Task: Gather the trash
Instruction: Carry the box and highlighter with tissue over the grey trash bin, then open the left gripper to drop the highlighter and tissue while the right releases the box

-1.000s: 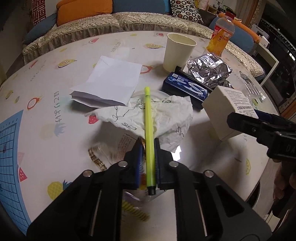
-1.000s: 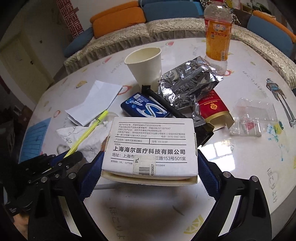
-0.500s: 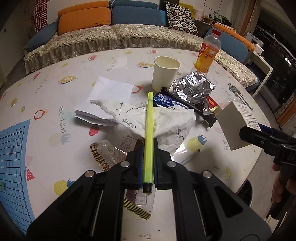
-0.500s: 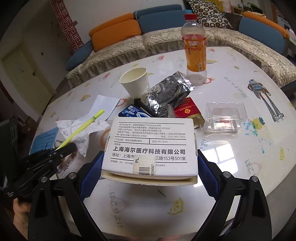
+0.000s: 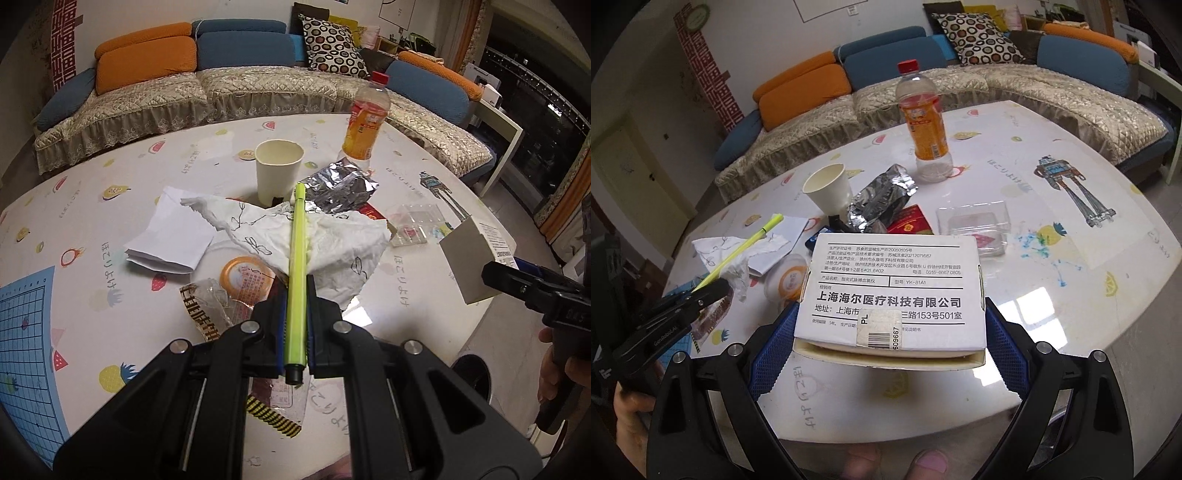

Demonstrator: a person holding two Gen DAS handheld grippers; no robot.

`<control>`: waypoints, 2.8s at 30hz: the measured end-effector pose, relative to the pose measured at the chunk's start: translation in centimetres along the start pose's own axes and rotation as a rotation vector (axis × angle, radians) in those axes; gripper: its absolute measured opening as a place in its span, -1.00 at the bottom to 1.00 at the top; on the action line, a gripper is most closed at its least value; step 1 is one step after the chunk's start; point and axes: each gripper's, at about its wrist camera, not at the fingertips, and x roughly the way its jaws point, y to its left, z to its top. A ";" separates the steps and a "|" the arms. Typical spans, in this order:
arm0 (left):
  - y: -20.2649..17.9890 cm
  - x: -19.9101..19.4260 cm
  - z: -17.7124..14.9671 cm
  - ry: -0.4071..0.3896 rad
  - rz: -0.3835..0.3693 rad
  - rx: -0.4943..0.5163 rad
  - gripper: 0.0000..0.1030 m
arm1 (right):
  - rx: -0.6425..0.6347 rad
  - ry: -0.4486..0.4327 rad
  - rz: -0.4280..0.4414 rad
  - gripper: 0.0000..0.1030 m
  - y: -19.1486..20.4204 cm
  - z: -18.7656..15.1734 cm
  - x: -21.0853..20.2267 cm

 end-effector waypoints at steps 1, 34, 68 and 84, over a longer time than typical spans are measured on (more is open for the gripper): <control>-0.8 -0.1 0.1 0.000 -0.004 0.016 -0.88 | 0.007 -0.005 -0.009 0.79 -0.6 -0.2 -0.7; -34.3 4.2 -14.8 0.259 -0.368 0.440 -0.88 | 0.428 0.046 -0.305 0.79 -25.1 -20.7 -15.1; -39.0 16.4 -25.8 0.568 -0.342 0.575 -0.88 | 0.678 0.299 -0.252 0.80 -33.1 -32.9 -5.0; -38.8 19.3 -26.7 0.617 -0.350 0.552 -0.75 | 0.755 0.314 -0.216 0.81 -34.9 -33.5 -2.9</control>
